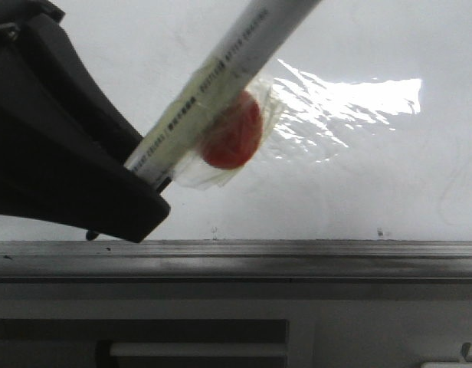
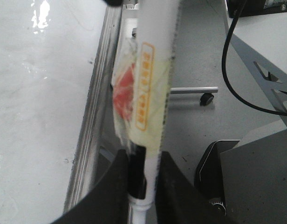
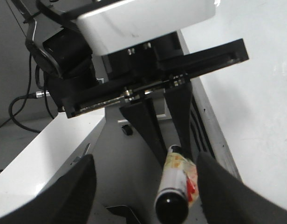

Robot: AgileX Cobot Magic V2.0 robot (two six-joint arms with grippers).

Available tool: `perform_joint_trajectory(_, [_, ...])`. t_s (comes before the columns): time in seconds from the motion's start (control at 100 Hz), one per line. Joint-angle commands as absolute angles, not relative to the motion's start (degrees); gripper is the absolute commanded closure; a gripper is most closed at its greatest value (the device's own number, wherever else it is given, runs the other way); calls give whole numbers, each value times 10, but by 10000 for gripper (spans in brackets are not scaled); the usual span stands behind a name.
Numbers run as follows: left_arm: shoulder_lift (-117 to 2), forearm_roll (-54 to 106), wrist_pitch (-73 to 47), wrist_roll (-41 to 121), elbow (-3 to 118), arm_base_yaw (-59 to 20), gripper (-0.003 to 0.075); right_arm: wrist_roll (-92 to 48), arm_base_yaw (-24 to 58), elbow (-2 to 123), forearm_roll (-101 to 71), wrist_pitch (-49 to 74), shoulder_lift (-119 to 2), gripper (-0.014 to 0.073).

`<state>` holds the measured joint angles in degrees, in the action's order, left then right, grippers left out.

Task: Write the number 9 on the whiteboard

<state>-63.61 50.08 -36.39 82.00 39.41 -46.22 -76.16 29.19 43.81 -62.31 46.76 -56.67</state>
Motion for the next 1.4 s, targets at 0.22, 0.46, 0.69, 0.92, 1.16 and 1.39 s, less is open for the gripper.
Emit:
perform_joint_trajectory(0.22, [-625, 528, -352, 821, 414, -463, 741, -813, 369, 460, -664, 403, -607, 186])
perform_joint_trajectory(0.46, [-625, 531, -353, 821, 414, -463, 741, -813, 389, 460, -663, 382, -624, 388])
perform_joint_trajectory(0.69, [-625, 532, -353, 821, 414, -463, 741, -797, 389, 460, -634, 382, -646, 607])
perform_joint_trajectory(0.92, [-625, 532, -353, 819, 414, -463, 741, -796, 389, 460, -634, 382, -647, 654])
perform_joint_trajectory(1.16, [-581, 561, -323, 749, 414, -463, 466, -688, 387, 494, -566, 394, -630, 654])
perform_joint_trajectory(1.39, [-461, 557, -290, 675, 414, -463, 160, -434, 387, 640, -252, 529, -628, 653])
